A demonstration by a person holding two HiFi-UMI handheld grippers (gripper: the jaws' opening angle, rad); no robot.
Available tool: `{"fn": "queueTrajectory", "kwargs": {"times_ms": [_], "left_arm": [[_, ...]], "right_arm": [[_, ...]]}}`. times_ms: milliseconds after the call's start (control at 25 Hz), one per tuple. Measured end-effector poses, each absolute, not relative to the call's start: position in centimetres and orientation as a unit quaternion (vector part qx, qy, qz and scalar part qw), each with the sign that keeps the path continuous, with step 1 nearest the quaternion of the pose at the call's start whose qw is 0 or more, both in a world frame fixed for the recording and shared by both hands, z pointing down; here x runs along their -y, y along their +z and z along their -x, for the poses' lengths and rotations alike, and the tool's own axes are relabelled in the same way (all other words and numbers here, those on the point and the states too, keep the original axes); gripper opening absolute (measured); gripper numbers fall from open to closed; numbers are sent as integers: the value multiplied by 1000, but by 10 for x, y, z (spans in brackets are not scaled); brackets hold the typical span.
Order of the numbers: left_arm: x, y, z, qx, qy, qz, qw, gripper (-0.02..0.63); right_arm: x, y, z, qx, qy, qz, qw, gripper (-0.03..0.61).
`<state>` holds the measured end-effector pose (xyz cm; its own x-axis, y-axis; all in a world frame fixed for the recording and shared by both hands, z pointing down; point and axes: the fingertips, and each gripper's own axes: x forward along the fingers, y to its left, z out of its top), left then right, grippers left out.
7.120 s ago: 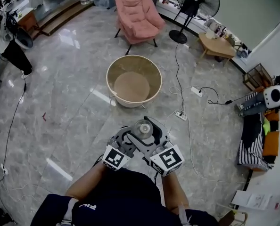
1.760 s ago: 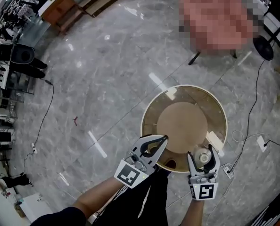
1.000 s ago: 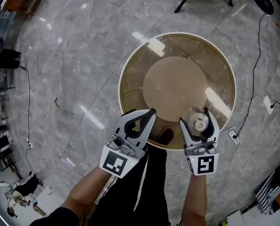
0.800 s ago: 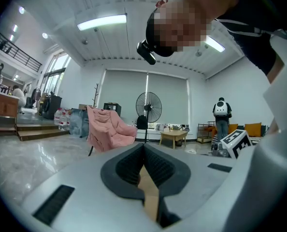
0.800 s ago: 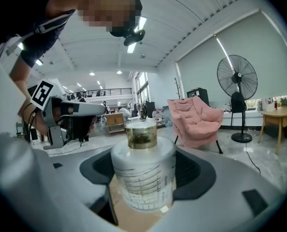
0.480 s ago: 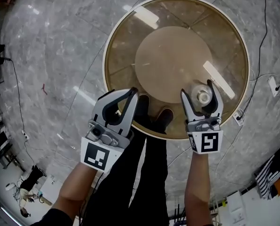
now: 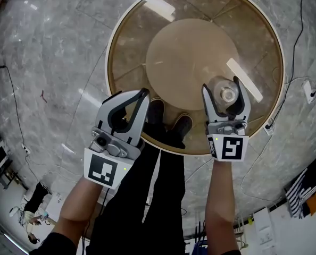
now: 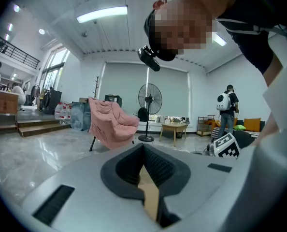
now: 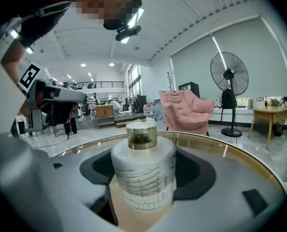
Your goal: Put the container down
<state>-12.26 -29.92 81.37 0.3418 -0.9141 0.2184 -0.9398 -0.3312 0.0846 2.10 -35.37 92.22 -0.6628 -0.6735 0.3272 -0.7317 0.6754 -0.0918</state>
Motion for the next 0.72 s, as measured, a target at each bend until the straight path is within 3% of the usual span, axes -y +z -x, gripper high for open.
{"fn": "queueTrajectory", "kwargs": {"times_ms": [720], "left_arm": [[312, 833, 111, 534, 71, -836, 102, 25]], "right_arm": [[365, 950, -27, 899, 123, -390, 158, 354]]}}
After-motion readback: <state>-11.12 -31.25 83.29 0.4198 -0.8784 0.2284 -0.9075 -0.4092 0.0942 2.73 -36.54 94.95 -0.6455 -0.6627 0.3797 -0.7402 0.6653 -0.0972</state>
